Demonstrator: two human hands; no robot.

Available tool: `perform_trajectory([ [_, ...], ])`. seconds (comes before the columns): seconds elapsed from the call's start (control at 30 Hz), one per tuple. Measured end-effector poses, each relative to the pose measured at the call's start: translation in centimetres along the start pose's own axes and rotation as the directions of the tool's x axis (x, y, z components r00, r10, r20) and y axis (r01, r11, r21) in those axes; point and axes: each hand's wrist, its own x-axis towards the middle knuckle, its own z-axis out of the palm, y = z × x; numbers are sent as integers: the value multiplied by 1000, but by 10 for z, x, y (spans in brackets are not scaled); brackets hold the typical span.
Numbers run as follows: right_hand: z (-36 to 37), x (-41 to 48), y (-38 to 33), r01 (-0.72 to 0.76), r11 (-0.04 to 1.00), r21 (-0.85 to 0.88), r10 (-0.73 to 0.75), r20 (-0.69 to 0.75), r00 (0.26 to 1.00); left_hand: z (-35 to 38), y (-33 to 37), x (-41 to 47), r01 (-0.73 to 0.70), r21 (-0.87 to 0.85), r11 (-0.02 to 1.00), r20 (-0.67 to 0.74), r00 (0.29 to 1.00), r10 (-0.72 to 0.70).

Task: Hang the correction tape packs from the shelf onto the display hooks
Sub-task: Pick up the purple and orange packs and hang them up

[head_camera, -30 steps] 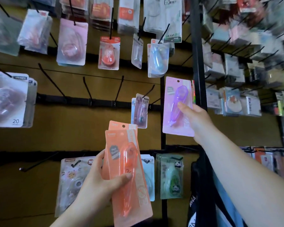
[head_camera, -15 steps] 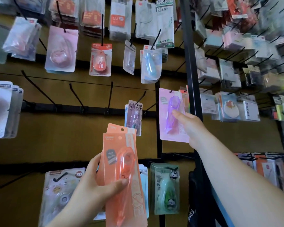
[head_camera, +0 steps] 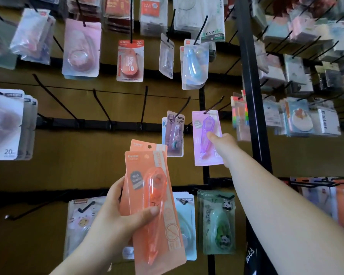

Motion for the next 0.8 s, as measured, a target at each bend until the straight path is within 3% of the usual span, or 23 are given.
perform_trajectory([
  [0.2,9,7,16,24,999,-45,-26,-60,998,-11,-4,2,5,10,1000,25,1000,-5],
  [0.33,4,-10,24,59,961,-269,-99,-136,986,-8,-7,3,-5,-25,1000,-4,1000,5],
  [0.4,3,-25,29,141,916,-376,-238,-225,945,-6,-8,3,-6,-56,998,-11,1000,5],
  [0.47,6,-46,30,331,885,-328,-413,-224,883,-3,-7,3,-21,-65,998,-1,1000,21],
  [0.53,12,-75,27,444,887,-126,-454,-71,888,2,-5,1,-20,-66,998,6,1000,20],
  [0.6,21,-104,26,404,913,53,-406,222,887,4,-5,2,-20,-70,997,-16,1000,19],
  [0.67,28,-124,27,309,946,101,-320,455,831,5,-5,4,-30,-75,997,-36,999,27],
  [0.8,36,-134,27,165,976,140,-215,521,826,0,-1,-1,-35,-73,997,-66,997,30],
])
